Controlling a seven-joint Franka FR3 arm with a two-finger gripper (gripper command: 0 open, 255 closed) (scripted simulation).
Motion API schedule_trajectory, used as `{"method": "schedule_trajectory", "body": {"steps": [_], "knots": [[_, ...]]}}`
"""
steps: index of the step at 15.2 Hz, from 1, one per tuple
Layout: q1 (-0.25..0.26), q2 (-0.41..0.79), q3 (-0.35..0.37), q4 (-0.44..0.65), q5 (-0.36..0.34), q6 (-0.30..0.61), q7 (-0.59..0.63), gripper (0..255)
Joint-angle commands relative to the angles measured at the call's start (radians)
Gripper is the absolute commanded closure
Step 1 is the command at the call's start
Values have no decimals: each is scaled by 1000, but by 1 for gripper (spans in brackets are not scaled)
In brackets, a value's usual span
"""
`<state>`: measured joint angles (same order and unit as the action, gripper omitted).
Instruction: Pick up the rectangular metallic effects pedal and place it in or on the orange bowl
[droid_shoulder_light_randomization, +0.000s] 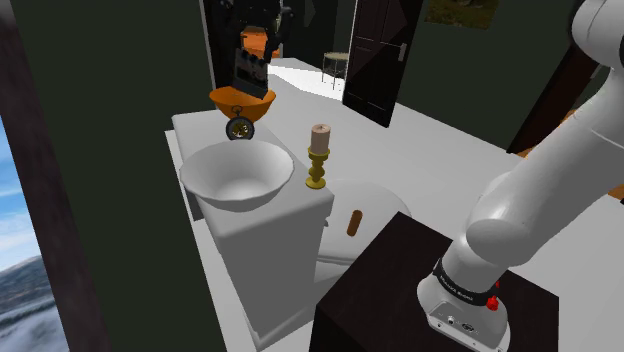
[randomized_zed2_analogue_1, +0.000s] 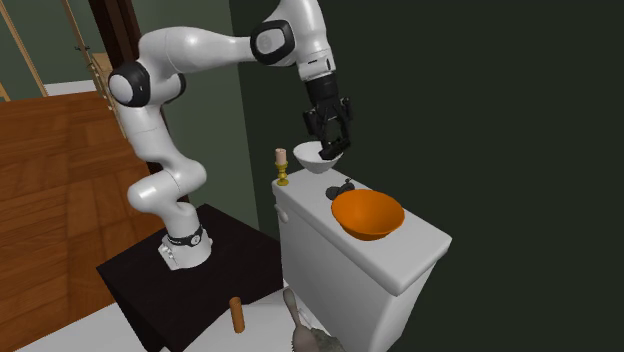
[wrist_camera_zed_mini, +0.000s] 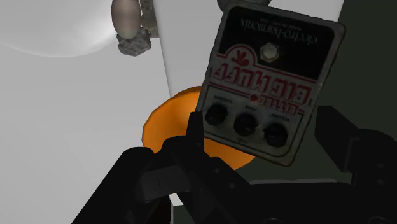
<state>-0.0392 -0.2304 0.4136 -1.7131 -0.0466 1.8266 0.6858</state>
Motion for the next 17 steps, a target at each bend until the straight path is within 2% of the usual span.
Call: {"method": "schedule_trajectory", "body": {"steps": [1,6,9,17], "knots": [[-14,66,-6,76,-21,-13,-18,255],[-31,256,-10,312,-87,-71,-50,255],[-23,401,-12,511,-140,-135,-69,255],[-45,336,-21,316,-110,2,-70,255]]}}
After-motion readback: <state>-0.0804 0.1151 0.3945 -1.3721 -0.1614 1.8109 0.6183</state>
